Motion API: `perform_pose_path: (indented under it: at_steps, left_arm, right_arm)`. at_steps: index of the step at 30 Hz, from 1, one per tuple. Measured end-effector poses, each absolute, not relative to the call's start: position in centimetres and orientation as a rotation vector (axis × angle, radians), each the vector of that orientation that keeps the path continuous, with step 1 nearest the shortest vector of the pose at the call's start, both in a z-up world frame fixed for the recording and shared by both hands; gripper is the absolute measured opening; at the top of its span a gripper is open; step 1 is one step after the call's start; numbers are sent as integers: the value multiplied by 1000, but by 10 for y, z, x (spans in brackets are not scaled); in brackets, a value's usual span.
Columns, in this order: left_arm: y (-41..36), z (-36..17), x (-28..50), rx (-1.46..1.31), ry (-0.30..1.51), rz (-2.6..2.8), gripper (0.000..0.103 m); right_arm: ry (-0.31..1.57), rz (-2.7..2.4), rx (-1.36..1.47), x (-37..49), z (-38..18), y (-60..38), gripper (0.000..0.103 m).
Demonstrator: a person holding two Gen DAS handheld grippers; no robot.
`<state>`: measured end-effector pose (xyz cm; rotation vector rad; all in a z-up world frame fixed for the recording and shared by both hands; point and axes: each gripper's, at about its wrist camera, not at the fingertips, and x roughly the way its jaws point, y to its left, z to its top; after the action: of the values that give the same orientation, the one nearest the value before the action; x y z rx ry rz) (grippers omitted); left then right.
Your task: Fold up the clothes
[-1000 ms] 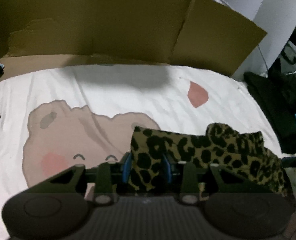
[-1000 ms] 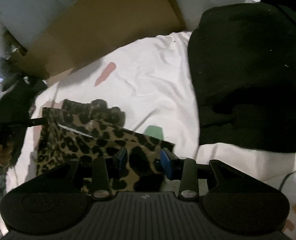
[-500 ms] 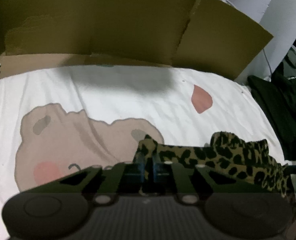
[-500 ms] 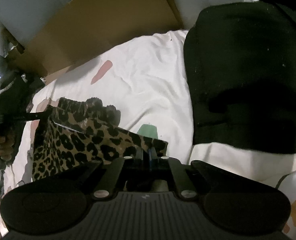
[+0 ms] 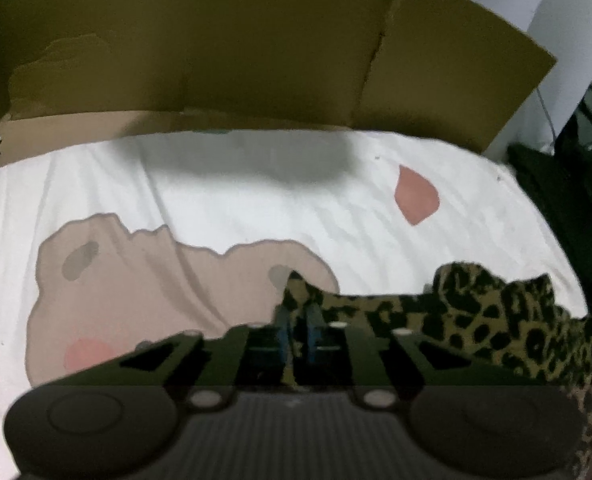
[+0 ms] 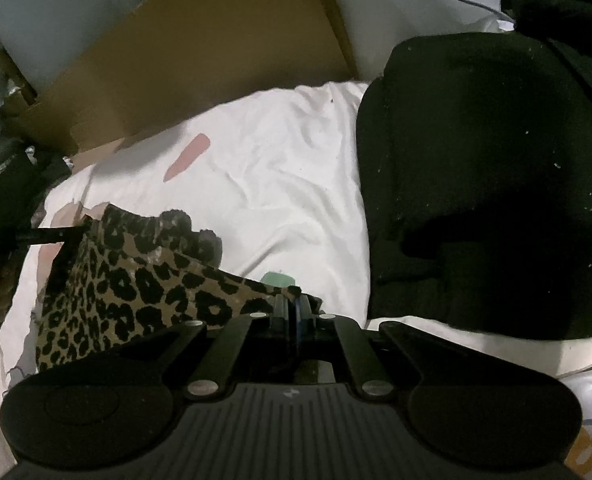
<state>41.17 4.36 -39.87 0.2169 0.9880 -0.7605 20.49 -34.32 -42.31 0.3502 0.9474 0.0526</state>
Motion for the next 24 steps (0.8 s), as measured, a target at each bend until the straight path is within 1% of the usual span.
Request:
perform_pose_path:
  at_steps: [1,2,3,4,5,6,7,13,15,16,17,18,19,20,22,24]
  left_arm:
    - [43,-399,411,222,987,-762,18]
    - [43,-399,411,227,987,-763,22]
    - [42,-400,410,234,985,-763,24]
    - [42,-401,410,243,984,-761,26]
    - [41,-402,409,251,983,-760,32]
    - [40,-404,409,265,981,-755,34]
    - [39,-406,408,275,980,-754,35]
    - [32,-413,406,310,977,-761,41]
    - [29,-414,404,330,970,-763,41]
    - [28,-414,403,326,970,-763,41]
    - [28,-414,402,318,971,-764,37]
    - [28,-414,402,309,972,-764,33]
    - [28,-414,401,301,973,-764,26]
    - [28,-414,399,297,972,-768,17]
    - [29,-412,395,286,968,-775,9]
    - [36,-403,395,257,953,-761,8]
  right_arm:
    - [956,45,347,205,-425,-342,2]
    - [961,39,345,205,-426,-342,4]
    - [965,33,344,205,-426,-341,6]
    - [968,28,343,205,-427,-340,13]
    - [971,25,334,204,-427,-339,32]
    - [973,22,322,204,-427,-338,36]
    - [979,26,320,204,-429,-337,37]
    - [1013,54,320,207,-440,-332,37]
    - [1013,59,307,209,-441,-329,38]
    - [1013,61,299,210,-442,-327,36]
    - [1014,66,294,211,-442,-326,30]
    - [1014,71,288,212,-442,-324,27]
    - [1015,76,288,213,-442,-324,20]
    - [1017,82,296,214,-442,-324,10]
    - [1017,86,314,215,-441,-326,7]
    - [987,74,301,211,-435,-326,6]
